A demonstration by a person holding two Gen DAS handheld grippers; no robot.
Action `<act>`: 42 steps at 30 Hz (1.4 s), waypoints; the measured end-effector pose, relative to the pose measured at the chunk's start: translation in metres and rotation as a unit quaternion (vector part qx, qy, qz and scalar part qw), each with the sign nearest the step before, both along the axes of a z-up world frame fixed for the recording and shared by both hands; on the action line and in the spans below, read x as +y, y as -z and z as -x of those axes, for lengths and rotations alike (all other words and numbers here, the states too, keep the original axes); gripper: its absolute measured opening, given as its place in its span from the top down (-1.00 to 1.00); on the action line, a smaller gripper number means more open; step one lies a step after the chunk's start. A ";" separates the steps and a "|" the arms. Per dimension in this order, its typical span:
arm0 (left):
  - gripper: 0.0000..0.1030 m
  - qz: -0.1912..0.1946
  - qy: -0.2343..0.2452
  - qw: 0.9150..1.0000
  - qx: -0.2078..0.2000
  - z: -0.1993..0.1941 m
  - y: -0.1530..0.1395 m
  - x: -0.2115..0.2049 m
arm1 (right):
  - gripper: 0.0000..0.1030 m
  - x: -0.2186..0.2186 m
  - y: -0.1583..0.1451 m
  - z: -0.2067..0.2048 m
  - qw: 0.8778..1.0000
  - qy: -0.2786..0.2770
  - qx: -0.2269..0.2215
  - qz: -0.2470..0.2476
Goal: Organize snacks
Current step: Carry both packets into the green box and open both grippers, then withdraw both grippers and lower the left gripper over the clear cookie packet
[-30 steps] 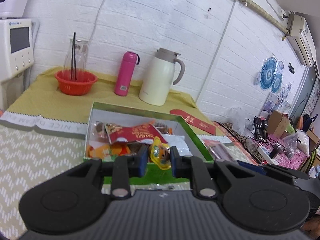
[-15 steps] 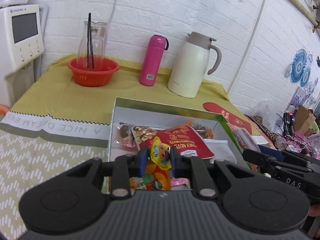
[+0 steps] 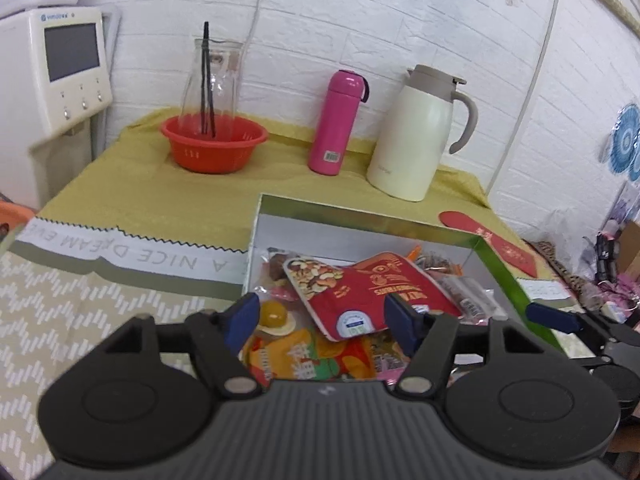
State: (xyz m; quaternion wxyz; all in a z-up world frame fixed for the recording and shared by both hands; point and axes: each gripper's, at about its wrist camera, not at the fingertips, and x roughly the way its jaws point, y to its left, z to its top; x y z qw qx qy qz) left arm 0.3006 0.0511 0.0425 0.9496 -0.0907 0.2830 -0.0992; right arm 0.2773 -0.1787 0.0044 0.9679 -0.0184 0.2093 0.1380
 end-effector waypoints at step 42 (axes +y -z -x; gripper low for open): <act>-0.33 0.017 0.092 0.994 0.052 0.128 0.036 -0.054 | -1.00 0.021 0.028 0.152 0.997 -0.019 0.060 -0.033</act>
